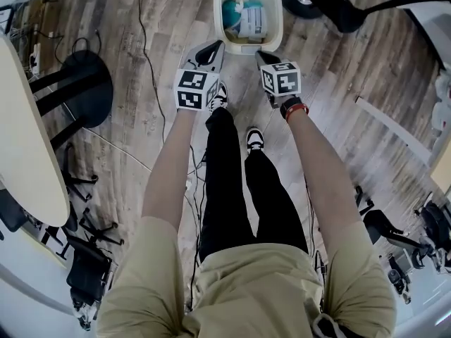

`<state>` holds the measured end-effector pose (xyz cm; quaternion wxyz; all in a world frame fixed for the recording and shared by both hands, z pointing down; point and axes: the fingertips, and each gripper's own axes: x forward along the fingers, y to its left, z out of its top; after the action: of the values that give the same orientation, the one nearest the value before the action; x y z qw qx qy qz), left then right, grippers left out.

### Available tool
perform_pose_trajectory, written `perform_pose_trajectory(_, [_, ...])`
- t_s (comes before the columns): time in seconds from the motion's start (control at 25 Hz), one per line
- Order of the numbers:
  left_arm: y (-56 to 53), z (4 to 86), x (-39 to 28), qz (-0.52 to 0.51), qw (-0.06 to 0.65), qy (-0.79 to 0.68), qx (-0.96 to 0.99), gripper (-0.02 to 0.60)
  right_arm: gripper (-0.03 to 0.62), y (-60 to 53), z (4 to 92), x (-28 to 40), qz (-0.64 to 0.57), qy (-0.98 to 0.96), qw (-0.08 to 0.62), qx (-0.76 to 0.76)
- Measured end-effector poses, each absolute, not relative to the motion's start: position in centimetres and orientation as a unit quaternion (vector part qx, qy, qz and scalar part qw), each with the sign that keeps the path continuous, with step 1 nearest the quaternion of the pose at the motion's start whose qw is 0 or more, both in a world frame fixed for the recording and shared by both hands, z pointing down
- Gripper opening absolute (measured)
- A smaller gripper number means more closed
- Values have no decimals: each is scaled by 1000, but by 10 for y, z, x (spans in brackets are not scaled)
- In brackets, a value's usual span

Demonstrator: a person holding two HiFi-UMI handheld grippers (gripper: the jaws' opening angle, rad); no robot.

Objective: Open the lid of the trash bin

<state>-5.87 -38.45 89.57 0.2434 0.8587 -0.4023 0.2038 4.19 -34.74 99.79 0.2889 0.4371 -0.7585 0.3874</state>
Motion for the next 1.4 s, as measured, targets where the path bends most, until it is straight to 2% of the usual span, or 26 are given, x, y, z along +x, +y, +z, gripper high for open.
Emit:
perform_pose_trajectory(0.6, [-343,804,-61,197,258,-427,844,25,15,-315,892,49,374,-760,285,448])
perform_pose_trajectory(1.4, [-245,617,-56,175,245,-457,837,23,15,-252,666,70,356,-767,192,498])
